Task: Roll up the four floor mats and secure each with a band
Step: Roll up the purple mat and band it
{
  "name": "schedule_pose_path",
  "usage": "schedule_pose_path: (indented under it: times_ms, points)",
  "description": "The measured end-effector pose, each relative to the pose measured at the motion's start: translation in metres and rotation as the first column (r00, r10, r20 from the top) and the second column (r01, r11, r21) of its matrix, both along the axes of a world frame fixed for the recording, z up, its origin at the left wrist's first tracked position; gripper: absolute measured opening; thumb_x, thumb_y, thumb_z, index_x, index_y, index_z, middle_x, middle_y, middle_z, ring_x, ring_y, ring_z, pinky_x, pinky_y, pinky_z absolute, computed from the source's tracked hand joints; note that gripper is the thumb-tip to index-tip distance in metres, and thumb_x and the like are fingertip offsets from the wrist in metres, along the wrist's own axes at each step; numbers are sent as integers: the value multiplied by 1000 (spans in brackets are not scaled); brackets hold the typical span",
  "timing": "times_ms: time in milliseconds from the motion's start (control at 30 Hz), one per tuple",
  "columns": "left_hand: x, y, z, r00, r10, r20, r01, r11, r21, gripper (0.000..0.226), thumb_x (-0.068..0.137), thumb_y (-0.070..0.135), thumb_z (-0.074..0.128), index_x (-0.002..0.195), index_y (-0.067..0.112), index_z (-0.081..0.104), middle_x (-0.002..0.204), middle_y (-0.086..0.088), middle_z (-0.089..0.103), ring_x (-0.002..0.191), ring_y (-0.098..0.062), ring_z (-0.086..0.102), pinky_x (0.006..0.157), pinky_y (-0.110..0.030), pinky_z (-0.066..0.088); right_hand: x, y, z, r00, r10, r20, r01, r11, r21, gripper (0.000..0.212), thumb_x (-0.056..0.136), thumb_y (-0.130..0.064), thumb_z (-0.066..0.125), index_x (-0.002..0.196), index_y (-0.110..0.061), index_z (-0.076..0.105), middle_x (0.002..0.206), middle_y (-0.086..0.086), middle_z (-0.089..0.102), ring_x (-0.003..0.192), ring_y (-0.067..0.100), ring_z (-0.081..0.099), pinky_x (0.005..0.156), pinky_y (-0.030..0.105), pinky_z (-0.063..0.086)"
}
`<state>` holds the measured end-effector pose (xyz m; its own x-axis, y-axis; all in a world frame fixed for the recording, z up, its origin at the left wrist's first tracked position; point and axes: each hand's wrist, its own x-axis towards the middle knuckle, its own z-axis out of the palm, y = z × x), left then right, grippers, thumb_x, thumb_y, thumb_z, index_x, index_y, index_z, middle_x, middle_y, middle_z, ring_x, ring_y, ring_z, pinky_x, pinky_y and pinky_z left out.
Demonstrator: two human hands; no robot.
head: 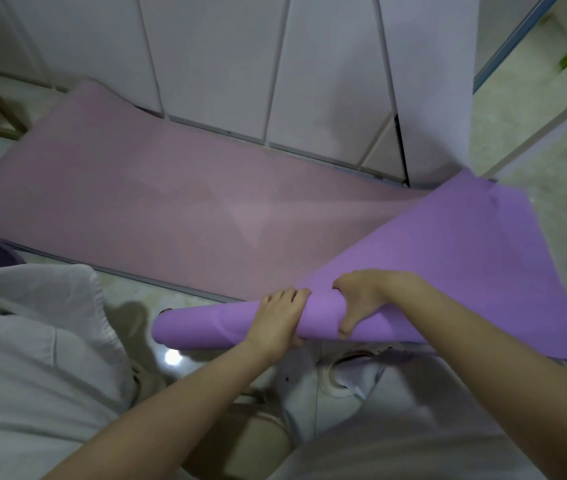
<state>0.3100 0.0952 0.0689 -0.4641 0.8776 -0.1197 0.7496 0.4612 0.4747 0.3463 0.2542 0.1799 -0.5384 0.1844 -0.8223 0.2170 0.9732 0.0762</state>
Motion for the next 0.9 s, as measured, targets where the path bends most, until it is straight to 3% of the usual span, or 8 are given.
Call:
schedule_pose_path:
  times_ms: [100, 233, 367, 500, 633, 700, 800, 900]
  points:
    - [-10, 4, 4, 996, -32, 89, 36, 998, -53, 71, 74, 32, 72, 135, 16, 40, 127, -6, 52, 115, -29, 51, 92, -35, 37, 8, -3, 4, 995, 68, -71, -65, 997, 33, 74, 65, -57, 73, 124, -19, 48, 117, 2, 61, 102, 25, 59, 83, 31, 46]
    - [-20, 18, 15, 980, -109, 169, 134, 980, -144, 69, 69, 36, 78, 125, 16, 45, 123, -7, 58, 109, -30, 55, 85, -34, 43, 24, -11, 2, 953, 276, -126, -245, 945, 216, 80, 68, -45, 75, 130, -12, 38, 122, 8, 53, 108, 28, 56, 82, 32, 39]
    - [-37, 34, 23, 939, -213, 270, 275, 935, -222, 75, 64, 36, 85, 126, 16, 48, 123, -7, 60, 111, -27, 56, 88, -30, 43, 38, -17, -1, 912, 349, -214, -266, 902, 339, 71, 70, -35, 75, 126, -10, 39, 118, 10, 50, 105, 28, 54, 81, 35, 39]
    - [-45, 36, 32, 903, -238, 357, 336, 910, -243, 75, 65, 31, 86, 128, 15, 48, 126, -5, 58, 114, -23, 54, 85, -22, 36, 45, -25, -6, 853, 385, -352, -223, 879, 421, 78, 20, -43, 84, 88, -12, 62, 74, 8, 58, 61, 25, 57, 56, 30, 40]
    - [-34, 21, 17, 882, -129, 454, 244, 948, -206, 77, 67, 25, 85, 128, 12, 40, 129, -8, 52, 114, -24, 51, 84, -23, 37, 41, -25, -16, 899, 343, -272, -243, 908, 340, 57, 73, -31, 69, 118, -11, 41, 110, 10, 56, 98, 28, 58, 73, 34, 33]
    - [-24, 13, 8, 905, -61, 420, 143, 976, -164, 79, 67, 26, 82, 131, 14, 38, 129, -7, 49, 114, -24, 50, 87, -26, 37, 34, -20, -16, 907, 306, -289, -216, 928, 302, 56, 76, -33, 67, 120, -10, 41, 113, 8, 59, 100, 28, 59, 71, 32, 32]
    - [-2, 3, -2, 980, 22, 198, -16, 999, -31, 87, 65, 35, 77, 137, 20, 32, 131, -4, 45, 121, -23, 44, 99, -32, 34, 23, -16, -6, 950, 208, -232, -150, 958, 243, 64, 71, -42, 72, 121, -11, 46, 112, 8, 62, 100, 29, 60, 69, 30, 35]
    - [20, -3, -12, 993, 112, -23, -109, 988, 108, 100, 45, 44, 78, 131, 18, 34, 113, -5, 58, 106, -22, 49, 88, -39, 47, 12, -11, 4, 979, 118, -167, -87, 980, 182, 73, 63, -49, 77, 120, -12, 51, 112, 7, 63, 99, 28, 61, 70, 27, 39]
